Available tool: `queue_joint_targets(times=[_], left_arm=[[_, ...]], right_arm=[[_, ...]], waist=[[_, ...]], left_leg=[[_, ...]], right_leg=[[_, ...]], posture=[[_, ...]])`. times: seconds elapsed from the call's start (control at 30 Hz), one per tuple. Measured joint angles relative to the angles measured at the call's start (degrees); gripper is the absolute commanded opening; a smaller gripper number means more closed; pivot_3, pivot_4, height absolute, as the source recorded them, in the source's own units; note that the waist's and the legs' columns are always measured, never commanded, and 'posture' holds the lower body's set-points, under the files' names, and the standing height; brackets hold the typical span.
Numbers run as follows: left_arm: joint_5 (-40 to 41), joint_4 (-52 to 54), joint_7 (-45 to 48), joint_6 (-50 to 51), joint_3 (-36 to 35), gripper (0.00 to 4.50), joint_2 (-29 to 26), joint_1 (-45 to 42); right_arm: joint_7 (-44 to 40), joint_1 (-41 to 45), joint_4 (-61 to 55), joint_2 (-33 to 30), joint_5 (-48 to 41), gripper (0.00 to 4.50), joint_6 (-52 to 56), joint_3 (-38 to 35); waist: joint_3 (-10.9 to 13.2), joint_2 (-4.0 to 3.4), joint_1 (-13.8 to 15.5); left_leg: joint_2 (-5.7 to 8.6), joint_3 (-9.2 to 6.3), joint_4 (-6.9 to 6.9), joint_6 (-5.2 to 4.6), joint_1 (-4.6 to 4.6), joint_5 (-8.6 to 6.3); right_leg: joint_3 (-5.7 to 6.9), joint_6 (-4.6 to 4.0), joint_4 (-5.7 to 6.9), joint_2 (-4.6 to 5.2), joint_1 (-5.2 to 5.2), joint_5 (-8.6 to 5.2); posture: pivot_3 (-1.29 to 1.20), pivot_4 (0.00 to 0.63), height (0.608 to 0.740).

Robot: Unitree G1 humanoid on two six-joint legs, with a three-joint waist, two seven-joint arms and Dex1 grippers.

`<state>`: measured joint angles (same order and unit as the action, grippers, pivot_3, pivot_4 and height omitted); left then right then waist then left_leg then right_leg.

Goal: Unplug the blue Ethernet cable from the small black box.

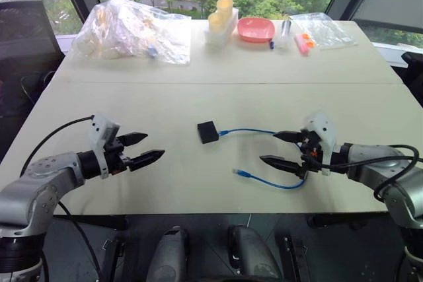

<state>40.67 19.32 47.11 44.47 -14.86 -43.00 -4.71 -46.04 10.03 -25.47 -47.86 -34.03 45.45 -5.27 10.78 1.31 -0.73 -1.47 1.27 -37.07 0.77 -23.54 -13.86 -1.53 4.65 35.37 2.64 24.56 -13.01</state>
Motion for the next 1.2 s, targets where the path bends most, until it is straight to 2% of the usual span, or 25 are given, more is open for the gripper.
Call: queue_joint_targets(times=[0.63,0.9,1.07,1.2], left_arm=[[2.3,-0.8,0.8,1.3,0.0,4.48,-1.0,-1.2],[-1.7,-5.9,4.1,-0.6,3.5,4.48,-3.5,-4.6],[-3.6,-9.5,11.3,-0.6,8.6,4.48,-8.7,-10.8],[-4.3,-10.6,18.9,-1.0,12.6,4.48,-11.7,-13.8]], right_arm=[[0.1,1.0,1.4,2.2,1.8,4.36,-0.7,0.9],[0.8,5.1,5.0,4.0,2.7,4.36,-0.3,2.4],[-4.1,15.7,13.4,4.5,9.4,4.36,-6.1,12.1],[-10.6,29.7,27.9,10.7,15.1,4.36,-12.1,20.2]], waist=[[0.0,0.00,0.0],[0.0,0.00,0.0],[0.0,-0.01,-0.4],[0.0,-0.02,-1.0]], left_leg=[[0.00,0.02,-0.01,0.00,0.00,0.00],[0.00,0.10,0.01,0.00,0.00,0.00],[-0.04,0.16,-0.12,0.00,0.04,0.00],[-0.13,0.23,-0.01,-0.01,0.08,0.00]], right_leg=[[0.00,0.00,0.01,-0.02,0.00,0.00],[0.01,0.00,0.02,-0.04,0.00,0.01],[0.02,-0.12,0.09,-0.07,0.04,0.08],[0.07,-0.14,0.10,-0.15,0.07,0.11]], posture=[[0.00,0.150,0.740],[0.00,0.150,0.740],[0.00,0.150,0.740],[0.00,0.150,0.740]])
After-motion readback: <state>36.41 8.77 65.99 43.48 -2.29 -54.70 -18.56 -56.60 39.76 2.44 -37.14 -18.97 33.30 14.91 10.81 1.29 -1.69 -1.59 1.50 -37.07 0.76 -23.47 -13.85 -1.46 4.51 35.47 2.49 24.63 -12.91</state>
